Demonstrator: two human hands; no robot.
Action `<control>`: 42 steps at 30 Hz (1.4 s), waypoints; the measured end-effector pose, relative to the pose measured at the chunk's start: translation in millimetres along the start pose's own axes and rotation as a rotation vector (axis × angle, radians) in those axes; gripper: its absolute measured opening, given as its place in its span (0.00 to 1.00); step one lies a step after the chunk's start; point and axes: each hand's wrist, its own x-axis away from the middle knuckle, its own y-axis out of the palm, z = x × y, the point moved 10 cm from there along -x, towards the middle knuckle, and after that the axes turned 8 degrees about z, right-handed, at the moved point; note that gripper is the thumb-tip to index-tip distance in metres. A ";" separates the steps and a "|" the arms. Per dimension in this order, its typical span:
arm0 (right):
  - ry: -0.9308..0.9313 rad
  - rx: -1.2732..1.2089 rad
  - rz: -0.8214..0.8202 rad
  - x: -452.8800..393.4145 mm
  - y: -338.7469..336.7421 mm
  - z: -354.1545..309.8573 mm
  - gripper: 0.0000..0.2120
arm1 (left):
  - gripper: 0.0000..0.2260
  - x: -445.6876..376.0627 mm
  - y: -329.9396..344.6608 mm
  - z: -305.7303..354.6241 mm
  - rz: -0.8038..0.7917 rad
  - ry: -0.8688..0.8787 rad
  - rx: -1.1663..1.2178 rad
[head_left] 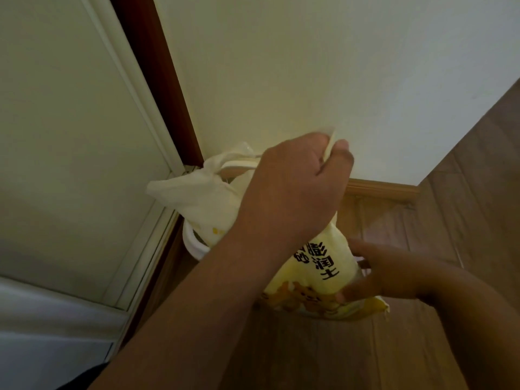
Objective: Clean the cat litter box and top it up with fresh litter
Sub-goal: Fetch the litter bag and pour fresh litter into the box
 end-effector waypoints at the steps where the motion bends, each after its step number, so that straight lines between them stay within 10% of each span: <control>1: -0.003 0.014 -0.006 -0.5 2.3 -1.8 0.37 | 0.22 -2.8 -3.9 3.4 0.017 0.004 0.012; 5: 0.038 0.065 -0.041 -11.2 19.9 9.4 0.44 | 0.23 -13.4 -19.2 6.3 0.069 -0.006 0.065; 10: 0.020 -0.123 -0.108 -23.8 58.2 8.7 0.29 | 0.23 -14.3 -26.6 14.4 0.099 0.042 0.027; 17: 0.112 -0.405 -0.067 -46.6 85.6 14.9 0.51 | 0.22 -28.4 -60.9 -1.4 0.212 0.011 -0.036; 33: 0.149 0.014 0.506 5.6 -2.5 -21.8 0.11 | 0.20 -32.5 -95.7 -19.9 0.307 -0.025 -0.125; 42: 0.199 0.124 0.597 24.6 -57.3 -18.8 0.12 | 0.22 -37.2 -81.0 -34.7 0.293 -0.100 -0.097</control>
